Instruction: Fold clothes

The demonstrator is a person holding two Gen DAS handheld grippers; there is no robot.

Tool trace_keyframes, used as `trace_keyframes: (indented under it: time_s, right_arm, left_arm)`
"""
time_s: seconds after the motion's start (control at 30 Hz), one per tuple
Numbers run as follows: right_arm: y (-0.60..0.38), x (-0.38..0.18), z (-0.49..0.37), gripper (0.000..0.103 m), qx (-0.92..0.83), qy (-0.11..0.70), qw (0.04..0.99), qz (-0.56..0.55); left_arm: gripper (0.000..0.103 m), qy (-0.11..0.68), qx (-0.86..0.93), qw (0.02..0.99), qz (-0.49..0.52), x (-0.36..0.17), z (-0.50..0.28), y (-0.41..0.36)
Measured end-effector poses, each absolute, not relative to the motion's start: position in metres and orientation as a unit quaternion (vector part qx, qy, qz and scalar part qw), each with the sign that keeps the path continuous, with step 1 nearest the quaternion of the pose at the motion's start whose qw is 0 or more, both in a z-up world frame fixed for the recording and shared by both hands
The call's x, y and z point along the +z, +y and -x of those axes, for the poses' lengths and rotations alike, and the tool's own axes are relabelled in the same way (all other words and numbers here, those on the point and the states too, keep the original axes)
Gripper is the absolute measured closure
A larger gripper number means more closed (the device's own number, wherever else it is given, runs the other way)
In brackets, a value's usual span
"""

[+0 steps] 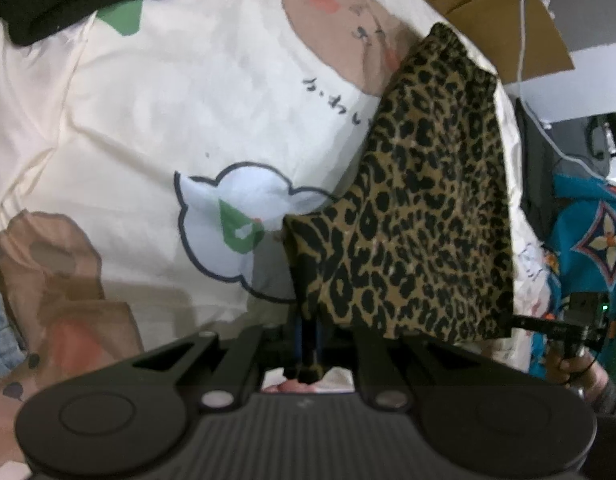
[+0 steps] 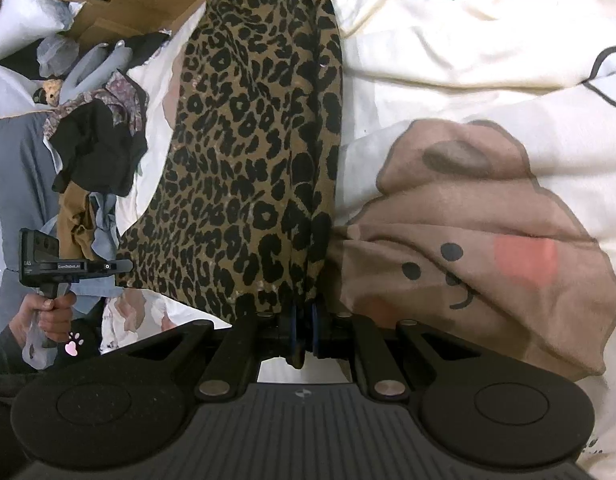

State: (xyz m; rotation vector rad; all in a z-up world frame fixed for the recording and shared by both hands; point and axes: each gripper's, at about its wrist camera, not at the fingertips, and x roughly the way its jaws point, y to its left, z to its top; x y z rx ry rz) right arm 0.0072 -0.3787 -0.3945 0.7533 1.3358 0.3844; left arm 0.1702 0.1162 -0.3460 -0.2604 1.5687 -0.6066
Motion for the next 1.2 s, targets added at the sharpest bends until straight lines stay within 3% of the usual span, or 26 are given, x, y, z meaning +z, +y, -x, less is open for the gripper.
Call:
trace_keyframes:
  time_s: [0.57, 0.77, 0.83, 1.2]
  right_arm:
    - [-0.387, -0.391, -0.009, 0.098, 0.170, 0.610, 0.697, -0.336]
    - [-0.393, -0.391, -0.014, 0.090, 0.133, 0.612, 0.715, -0.310]
    - [-0.399, -0.385, -0.016, 0.079, 0.123, 0.602, 0.728, -0.304]
    - [-0.408, -0.361, -0.076, 0.070, 0.110, 0.515, 0.801, -0.285]
  left_arm:
    - [0.095, 0.707, -0.259, 0.651, 0.097, -0.355, -0.166, 0.110]
    - [0.089, 0.699, -0.231, 0.672, 0.083, -0.353, -0.177, 0.109]
    - [0.089, 0.688, -0.226, 0.686, 0.079, -0.345, -0.184, 0.109]
    - [0.089, 0.637, -0.290, 0.711, 0.068, -0.326, -0.222, 0.029]
